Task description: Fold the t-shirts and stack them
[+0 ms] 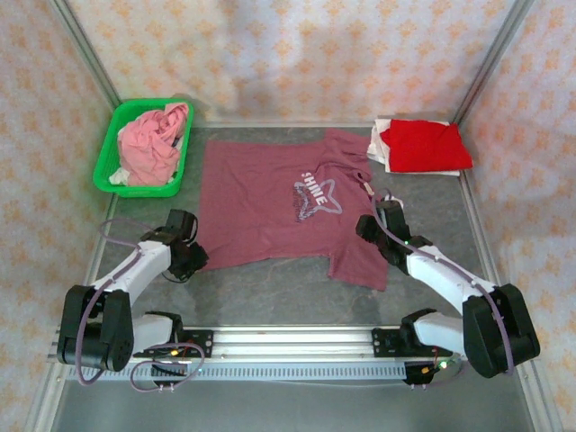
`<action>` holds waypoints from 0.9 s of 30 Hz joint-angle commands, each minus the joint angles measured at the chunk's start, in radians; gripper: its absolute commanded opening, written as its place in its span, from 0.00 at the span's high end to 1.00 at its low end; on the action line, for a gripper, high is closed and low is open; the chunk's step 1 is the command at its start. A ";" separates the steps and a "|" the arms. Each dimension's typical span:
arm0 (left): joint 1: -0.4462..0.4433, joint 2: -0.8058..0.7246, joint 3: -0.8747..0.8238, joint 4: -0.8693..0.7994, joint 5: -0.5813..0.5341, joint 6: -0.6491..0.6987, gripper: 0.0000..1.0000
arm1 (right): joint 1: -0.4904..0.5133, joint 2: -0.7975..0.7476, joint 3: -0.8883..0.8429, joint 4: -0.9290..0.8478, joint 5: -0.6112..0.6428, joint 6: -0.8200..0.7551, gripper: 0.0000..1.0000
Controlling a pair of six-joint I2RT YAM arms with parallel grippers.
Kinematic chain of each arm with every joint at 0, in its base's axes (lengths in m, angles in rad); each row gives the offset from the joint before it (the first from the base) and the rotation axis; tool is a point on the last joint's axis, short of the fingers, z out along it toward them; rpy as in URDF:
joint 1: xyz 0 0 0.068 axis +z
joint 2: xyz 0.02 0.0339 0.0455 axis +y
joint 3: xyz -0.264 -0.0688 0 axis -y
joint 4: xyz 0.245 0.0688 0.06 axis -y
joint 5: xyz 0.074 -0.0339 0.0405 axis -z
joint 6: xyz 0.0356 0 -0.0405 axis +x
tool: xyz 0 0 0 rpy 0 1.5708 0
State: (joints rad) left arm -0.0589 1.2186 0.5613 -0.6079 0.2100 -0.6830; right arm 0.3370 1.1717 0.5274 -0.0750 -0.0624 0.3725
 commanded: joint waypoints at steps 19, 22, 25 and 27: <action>-0.005 0.083 0.014 0.016 -0.057 0.051 0.65 | 0.002 -0.027 -0.004 -0.031 0.056 0.016 0.50; -0.009 0.107 0.020 0.029 -0.047 0.069 0.75 | 0.001 -0.027 -0.010 -0.037 0.047 0.020 0.50; -0.012 0.107 0.021 0.036 -0.053 0.076 0.82 | 0.001 -0.030 -0.015 -0.058 0.026 0.032 0.50; -0.012 0.103 0.028 0.031 -0.056 0.077 0.93 | 0.000 -0.039 -0.017 -0.085 0.004 0.050 0.50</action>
State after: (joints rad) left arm -0.0589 1.2903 0.5934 -0.6540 0.1528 -0.6258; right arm 0.3370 1.1442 0.5270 -0.1154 -0.0402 0.3935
